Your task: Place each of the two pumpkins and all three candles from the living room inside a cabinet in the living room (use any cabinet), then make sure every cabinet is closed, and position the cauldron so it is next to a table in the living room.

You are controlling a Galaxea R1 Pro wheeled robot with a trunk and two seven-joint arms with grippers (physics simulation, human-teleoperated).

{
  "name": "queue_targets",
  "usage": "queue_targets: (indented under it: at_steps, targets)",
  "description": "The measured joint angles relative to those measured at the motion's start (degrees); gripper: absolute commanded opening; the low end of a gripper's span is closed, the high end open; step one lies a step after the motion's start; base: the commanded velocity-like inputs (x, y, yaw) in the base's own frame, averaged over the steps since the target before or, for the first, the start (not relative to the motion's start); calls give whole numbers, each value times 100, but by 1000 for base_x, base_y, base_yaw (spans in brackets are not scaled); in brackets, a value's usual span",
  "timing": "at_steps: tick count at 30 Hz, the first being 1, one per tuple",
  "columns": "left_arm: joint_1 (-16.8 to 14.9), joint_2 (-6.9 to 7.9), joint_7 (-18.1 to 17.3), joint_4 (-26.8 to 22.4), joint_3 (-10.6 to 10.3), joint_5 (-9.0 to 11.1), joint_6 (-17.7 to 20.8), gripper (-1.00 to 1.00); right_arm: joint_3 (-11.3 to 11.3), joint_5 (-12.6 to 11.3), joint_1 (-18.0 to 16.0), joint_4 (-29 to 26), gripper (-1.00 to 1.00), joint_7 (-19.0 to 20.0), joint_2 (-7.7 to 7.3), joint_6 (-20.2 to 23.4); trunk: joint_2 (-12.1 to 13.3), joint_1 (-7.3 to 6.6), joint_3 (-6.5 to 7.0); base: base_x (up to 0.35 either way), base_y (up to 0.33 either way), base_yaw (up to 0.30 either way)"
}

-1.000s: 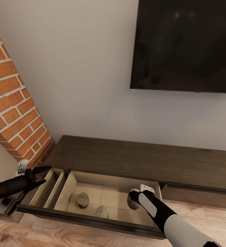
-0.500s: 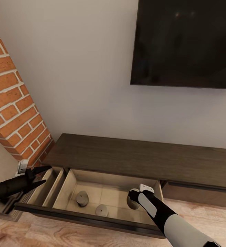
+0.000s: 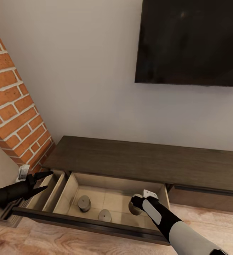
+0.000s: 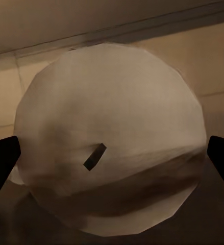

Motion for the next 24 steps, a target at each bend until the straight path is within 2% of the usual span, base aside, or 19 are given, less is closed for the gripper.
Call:
queue_targets:
  at_steps: [24]
  targets:
    - [0, 0, 1, 0, -9, 1, 0, 100, 1, 11, -1, 3, -100, 71, 2, -110, -963, 527, -431, 0, 0, 0]
